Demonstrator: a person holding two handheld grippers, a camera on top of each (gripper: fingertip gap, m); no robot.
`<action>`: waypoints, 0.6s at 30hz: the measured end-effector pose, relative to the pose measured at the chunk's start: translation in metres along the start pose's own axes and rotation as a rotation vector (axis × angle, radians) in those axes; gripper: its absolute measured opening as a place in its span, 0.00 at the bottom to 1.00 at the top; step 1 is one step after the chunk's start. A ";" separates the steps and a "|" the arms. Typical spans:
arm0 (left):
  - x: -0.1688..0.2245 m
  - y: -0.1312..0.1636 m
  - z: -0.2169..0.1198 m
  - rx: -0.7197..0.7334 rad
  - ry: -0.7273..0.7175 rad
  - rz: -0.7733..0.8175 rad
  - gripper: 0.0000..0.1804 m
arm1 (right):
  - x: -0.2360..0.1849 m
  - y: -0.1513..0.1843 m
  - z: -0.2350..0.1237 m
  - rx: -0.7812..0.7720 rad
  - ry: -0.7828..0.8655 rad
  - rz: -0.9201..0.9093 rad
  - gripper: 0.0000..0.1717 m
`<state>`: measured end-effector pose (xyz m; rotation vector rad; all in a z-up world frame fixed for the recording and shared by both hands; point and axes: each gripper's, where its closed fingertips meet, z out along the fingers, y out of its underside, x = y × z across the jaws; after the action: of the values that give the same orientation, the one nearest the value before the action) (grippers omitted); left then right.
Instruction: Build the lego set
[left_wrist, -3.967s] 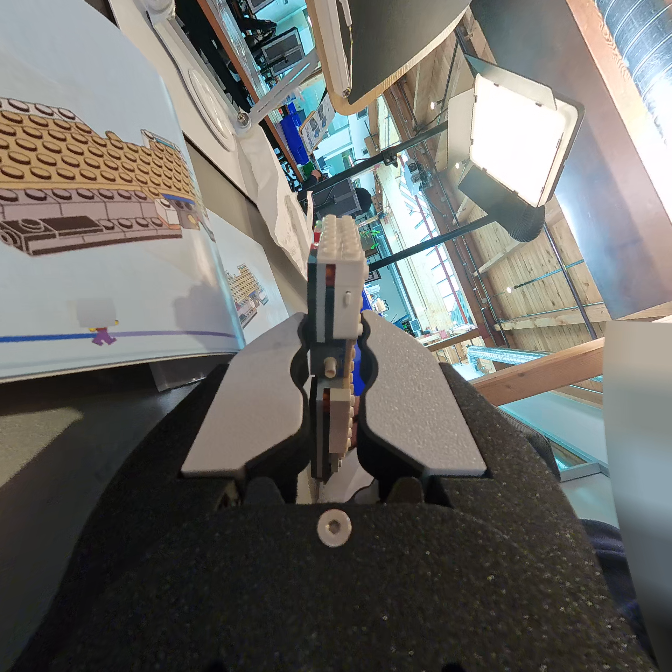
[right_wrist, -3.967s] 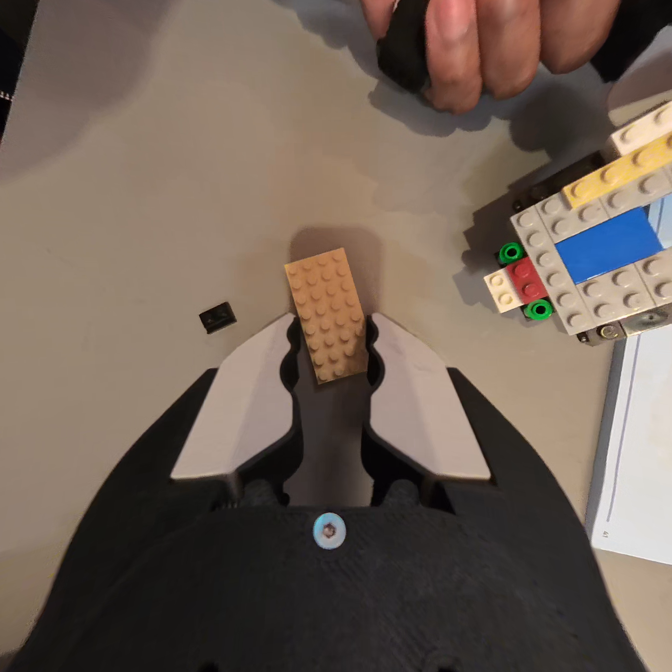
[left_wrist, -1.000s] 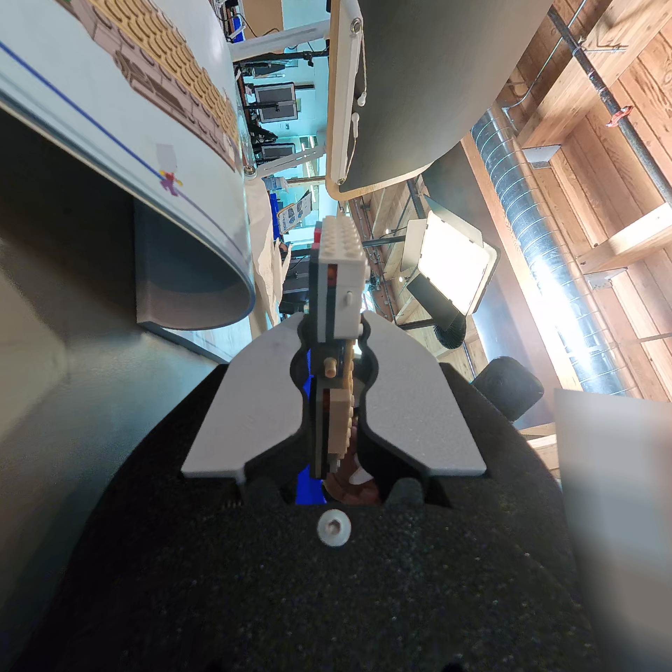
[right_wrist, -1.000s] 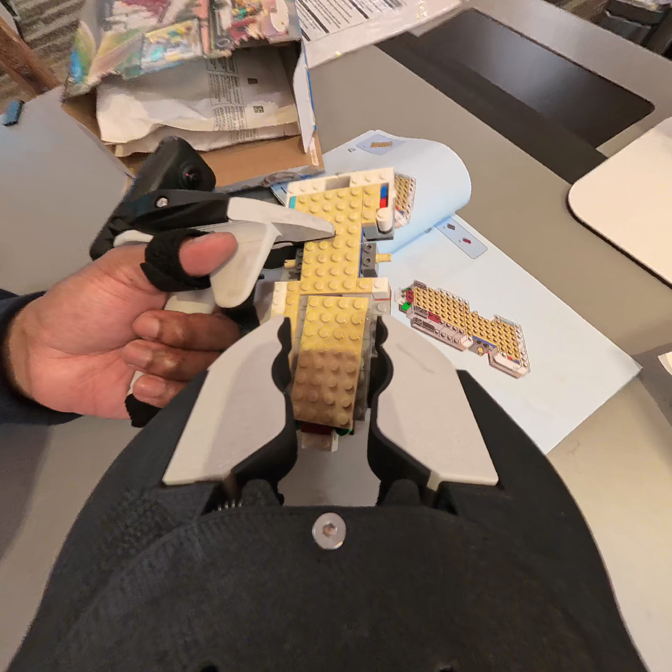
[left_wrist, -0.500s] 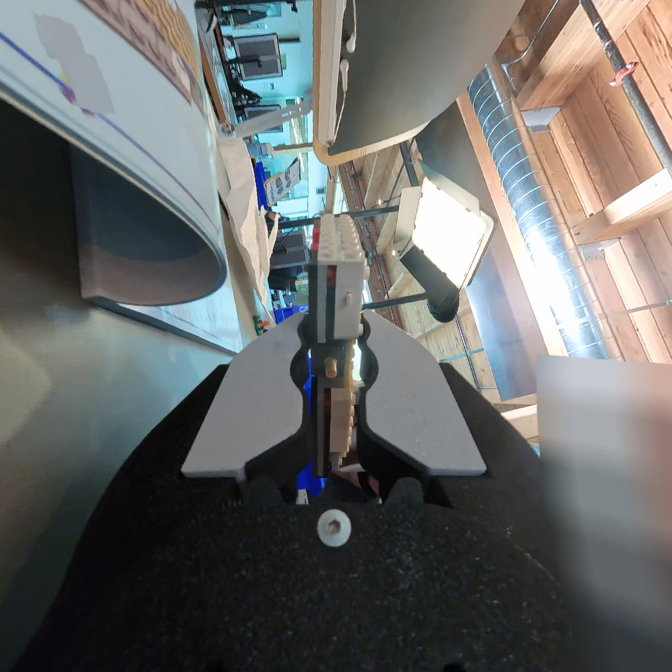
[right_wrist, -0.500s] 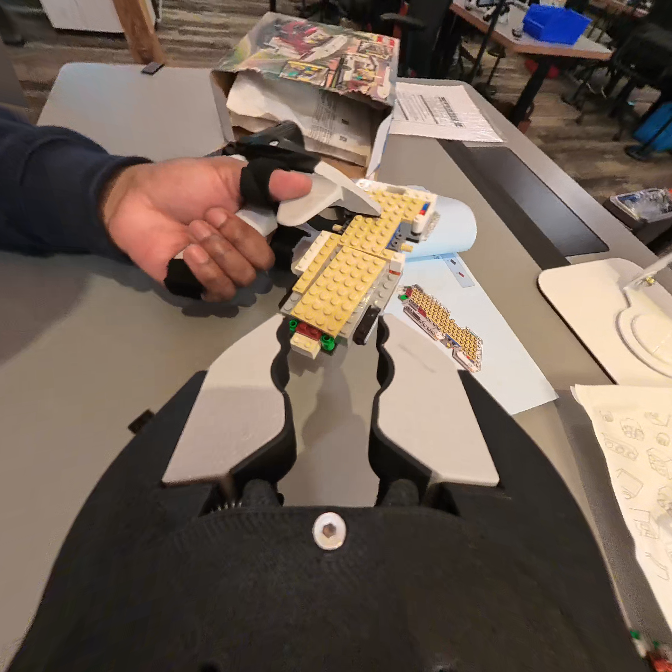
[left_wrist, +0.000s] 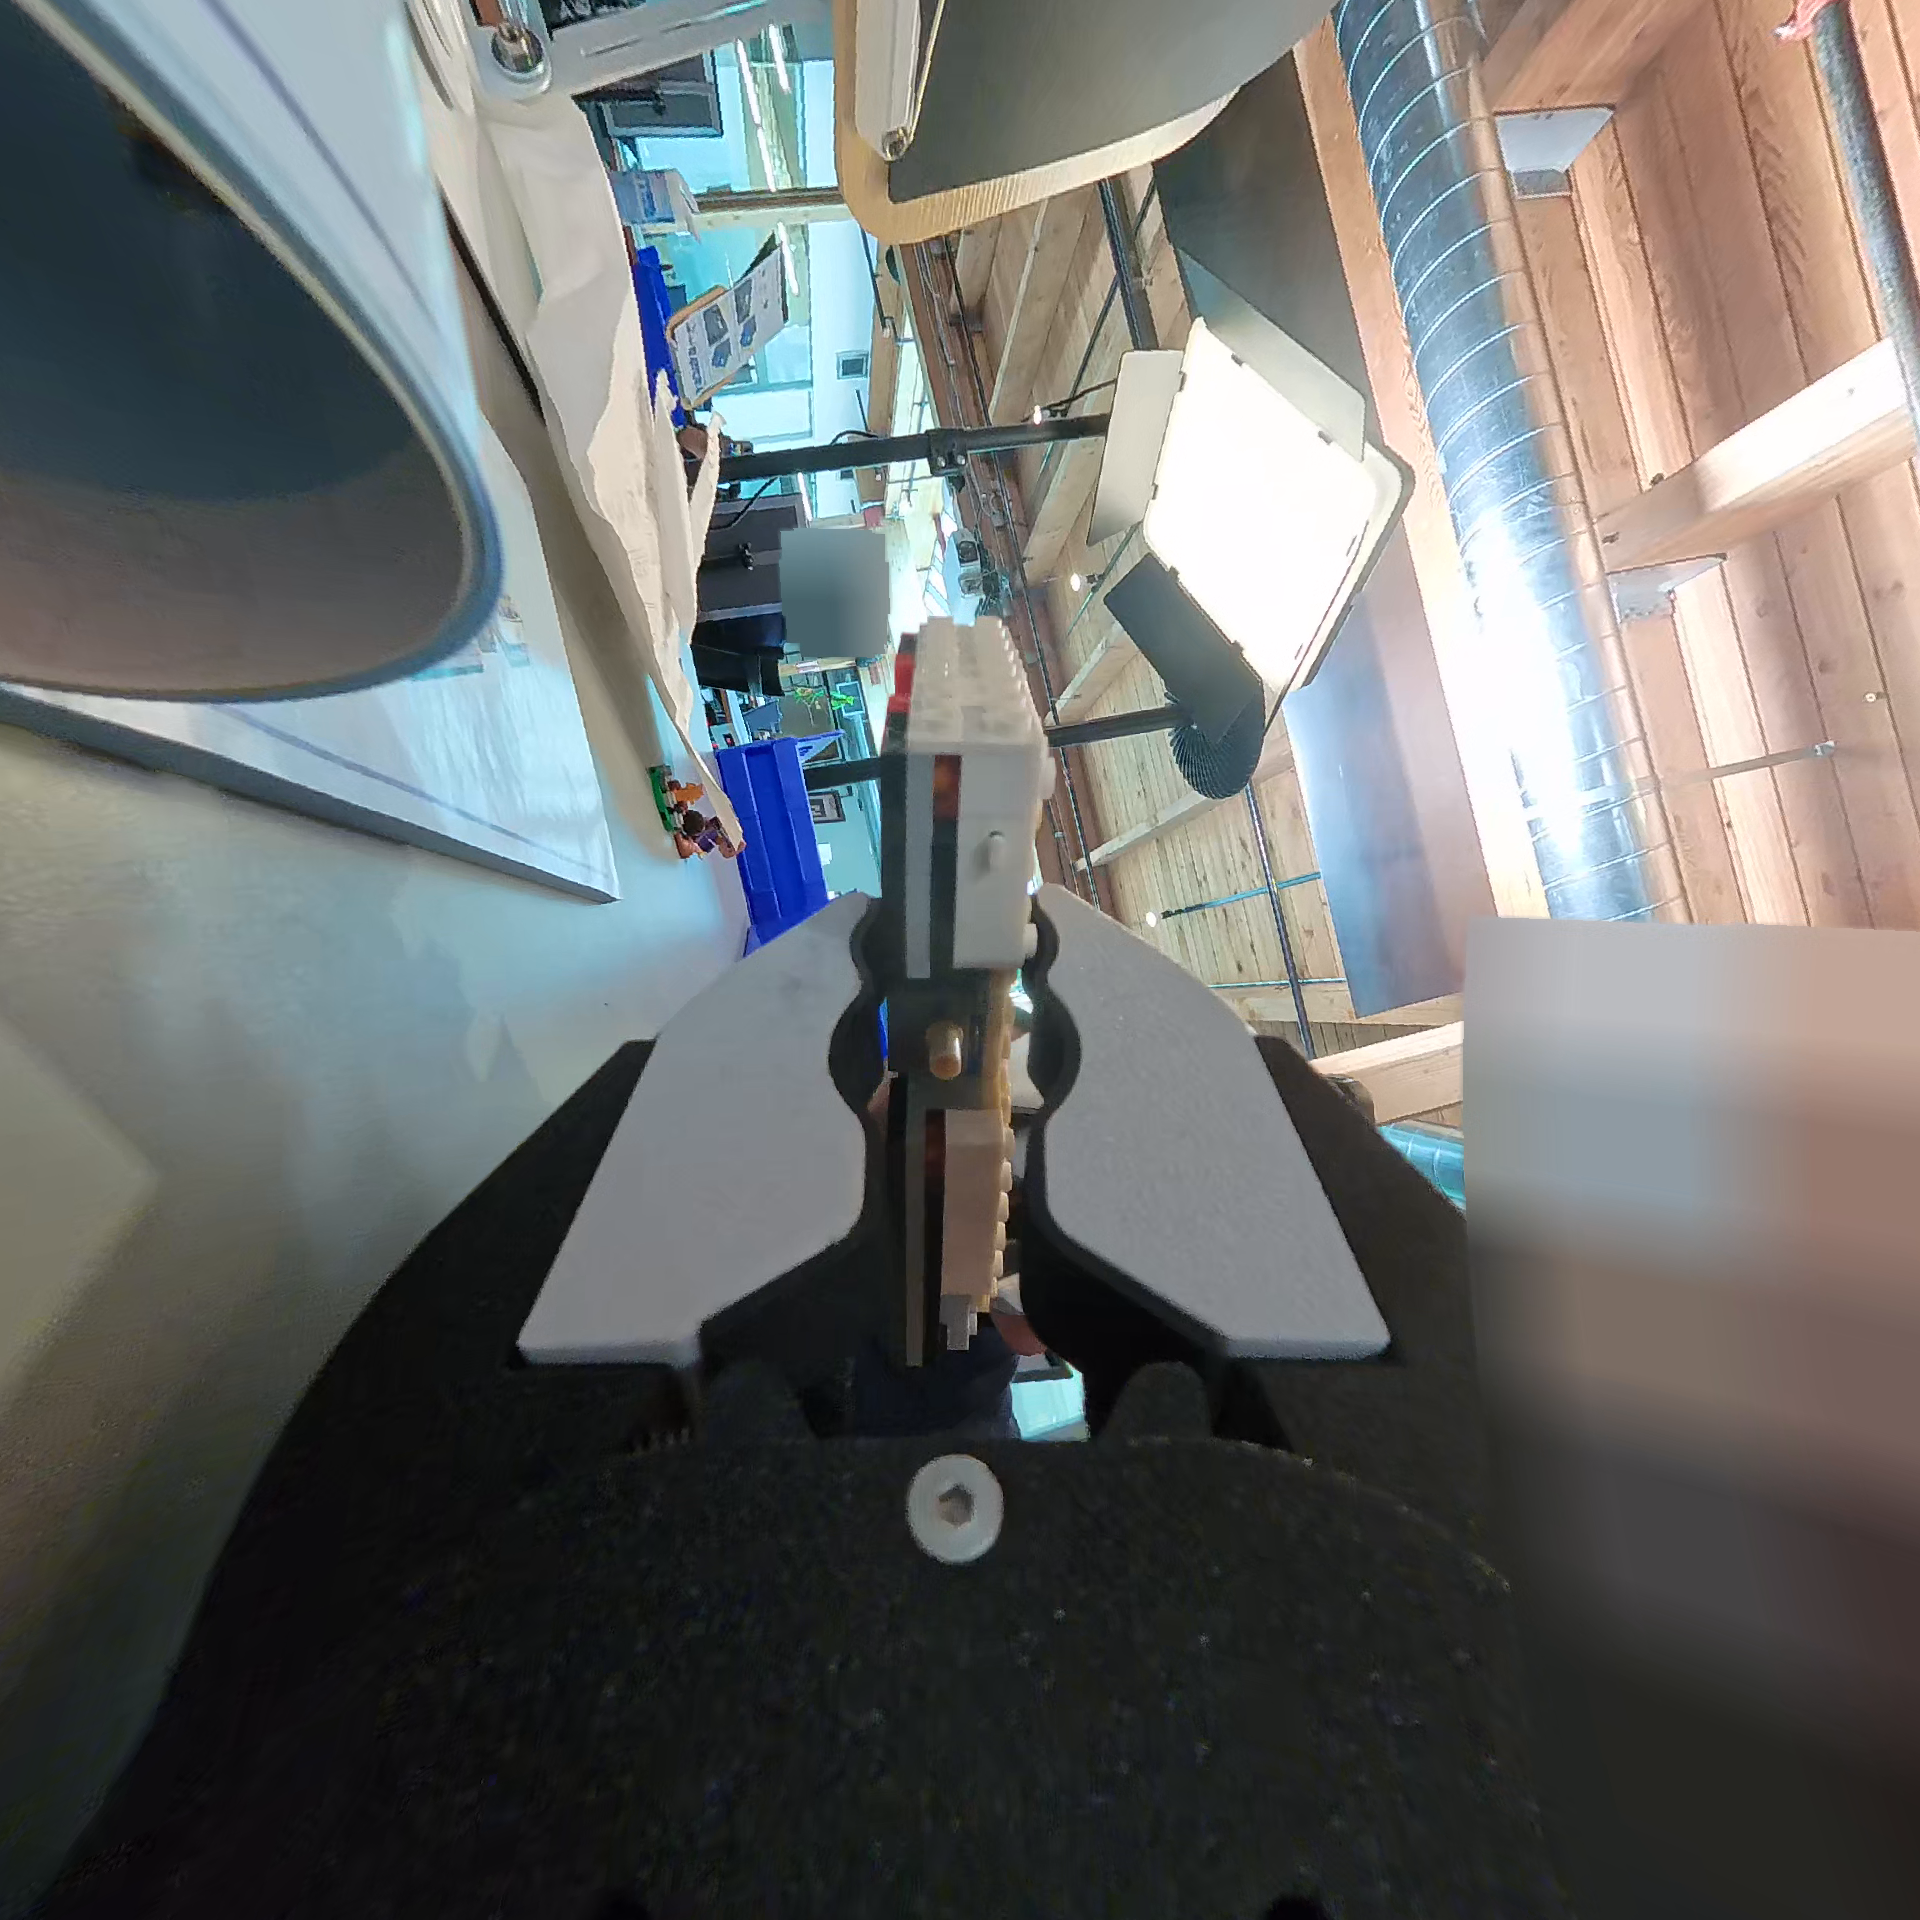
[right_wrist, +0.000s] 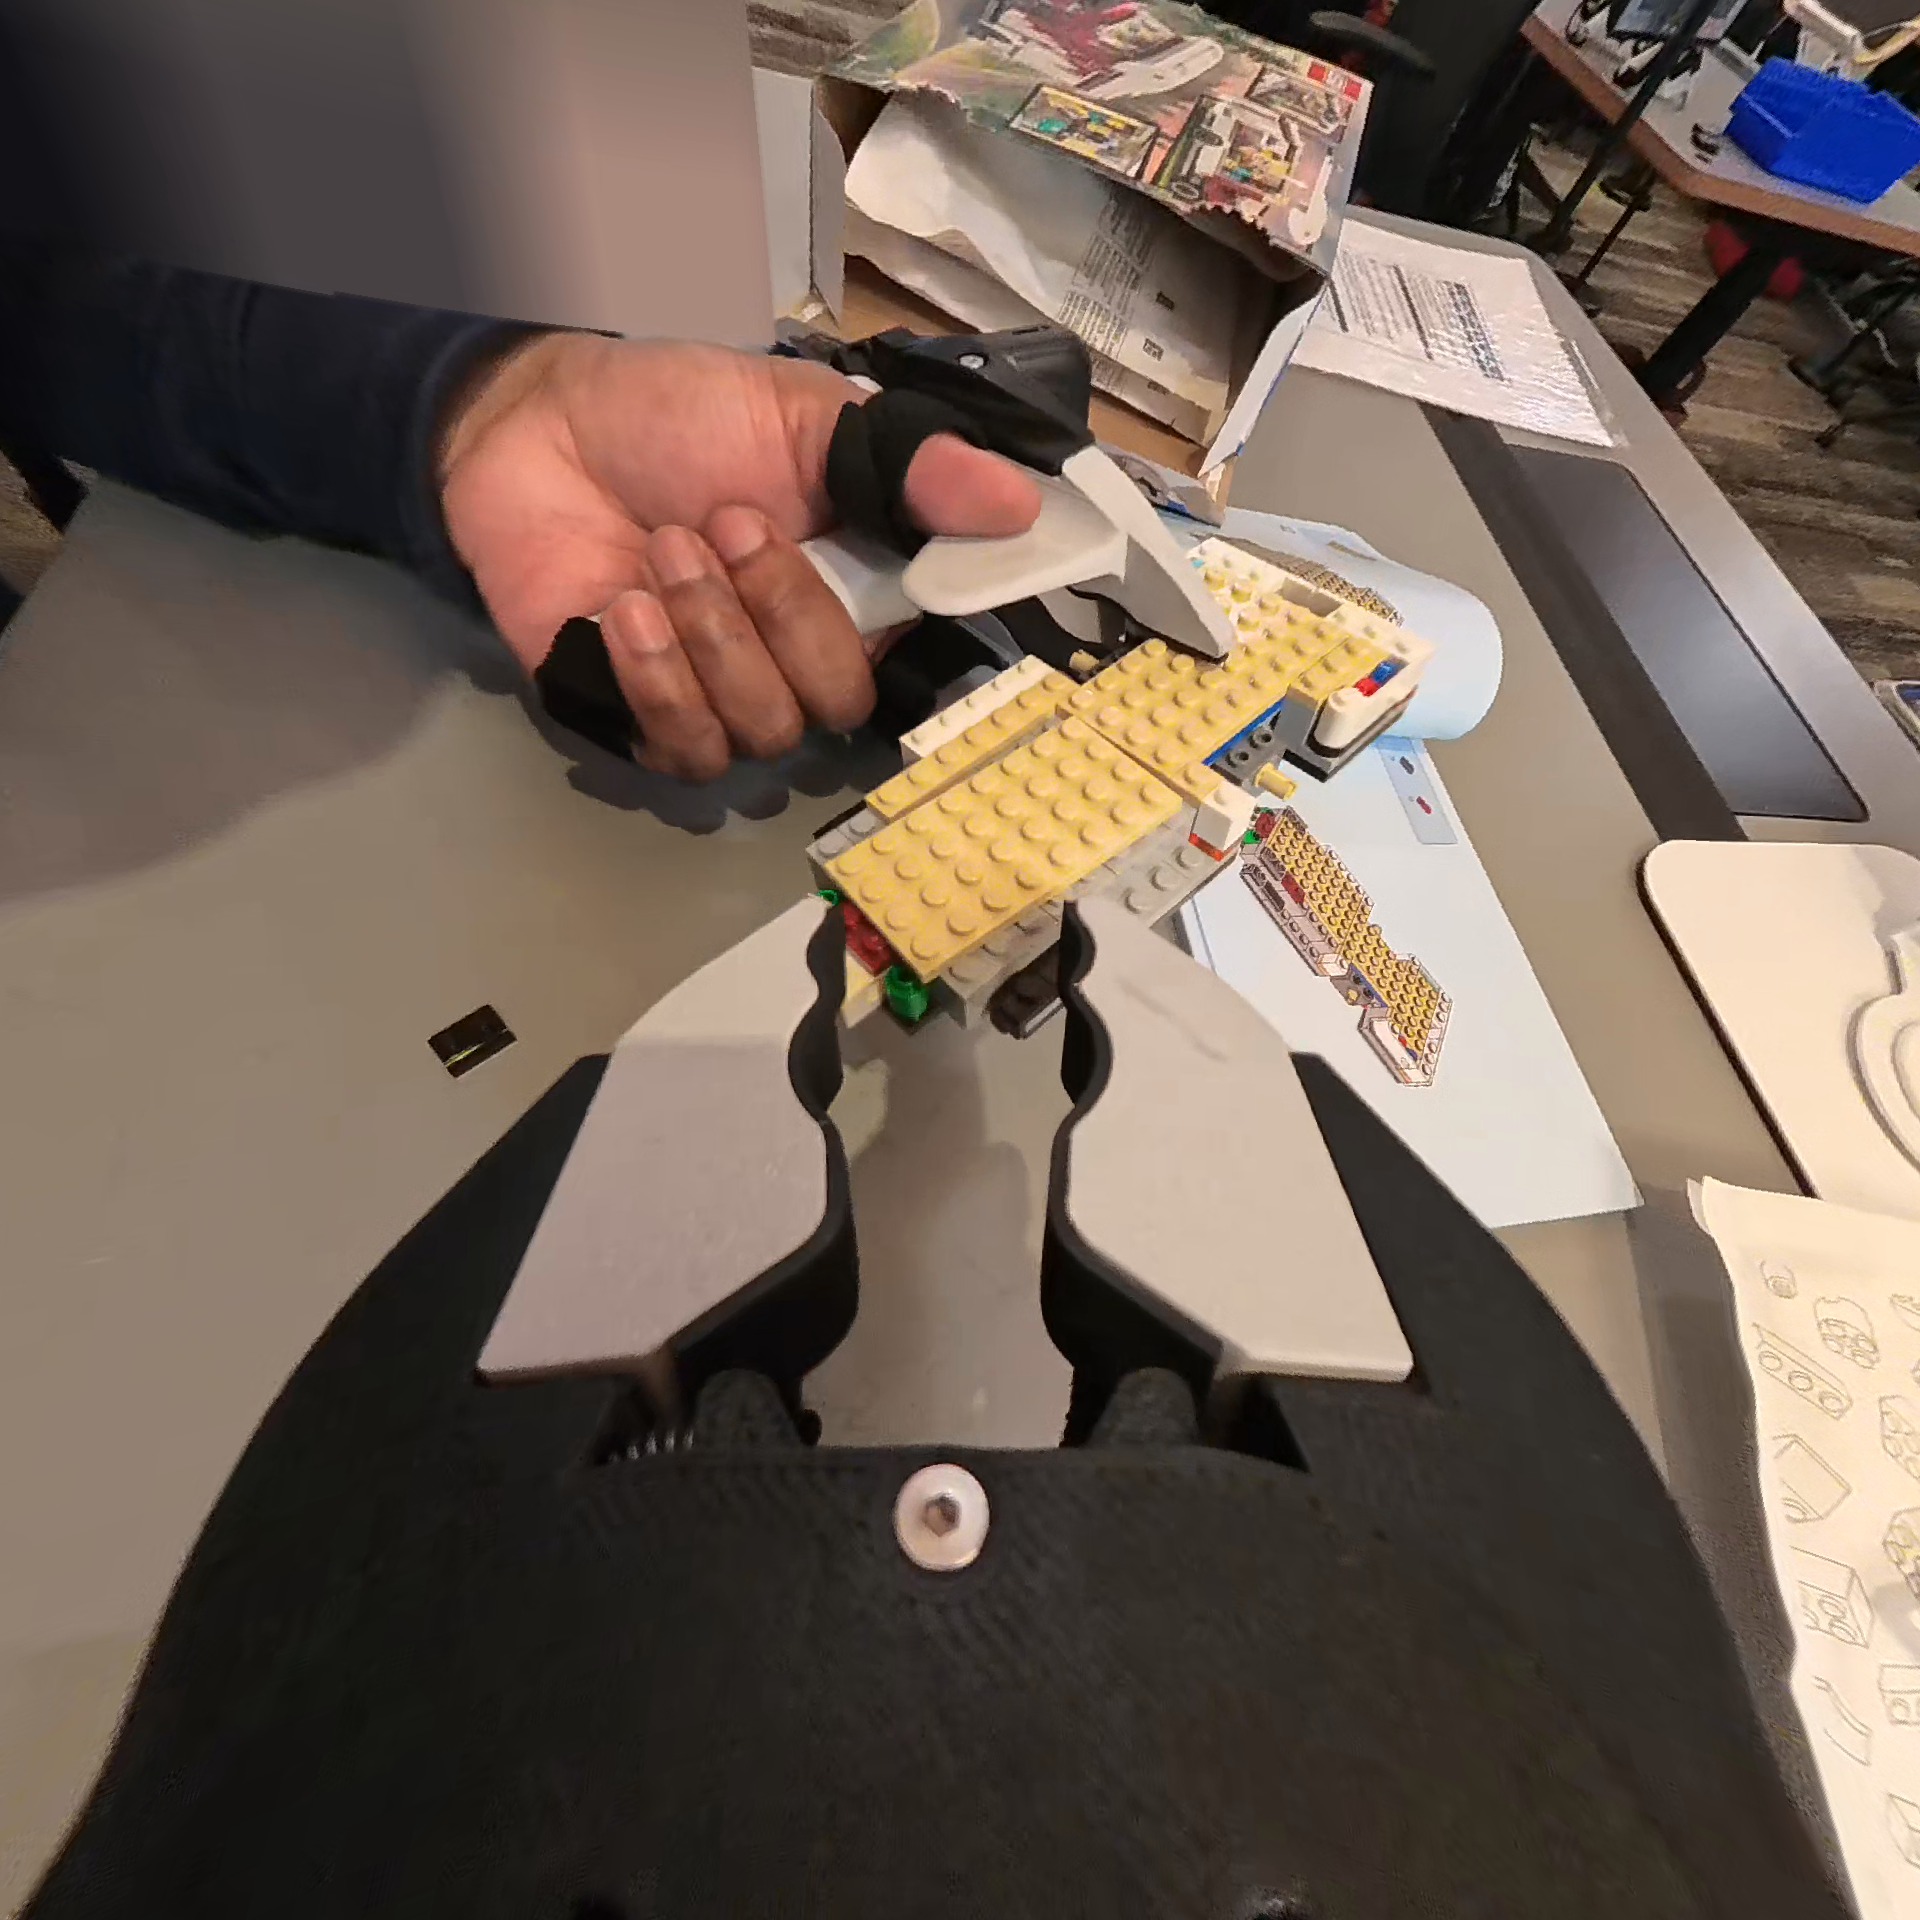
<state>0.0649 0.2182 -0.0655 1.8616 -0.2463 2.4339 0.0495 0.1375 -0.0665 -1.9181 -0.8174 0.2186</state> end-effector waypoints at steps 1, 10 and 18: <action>0.000 0.001 0.001 -0.007 0.002 0.000 0.13 | 0.000 0.001 0.001 -0.004 0.000 -0.002 0.23; 0.000 0.008 0.003 -0.044 0.000 0.002 0.13 | -0.006 0.000 0.003 0.010 -0.035 -0.002 0.22; -0.001 0.014 0.005 -0.072 -0.006 0.006 0.13 | -0.010 0.001 0.001 0.025 -0.064 -0.012 0.20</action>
<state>0.0678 0.2037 -0.0668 1.8419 -0.3356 2.3894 0.0421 0.1318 -0.0702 -1.8907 -0.8647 0.2829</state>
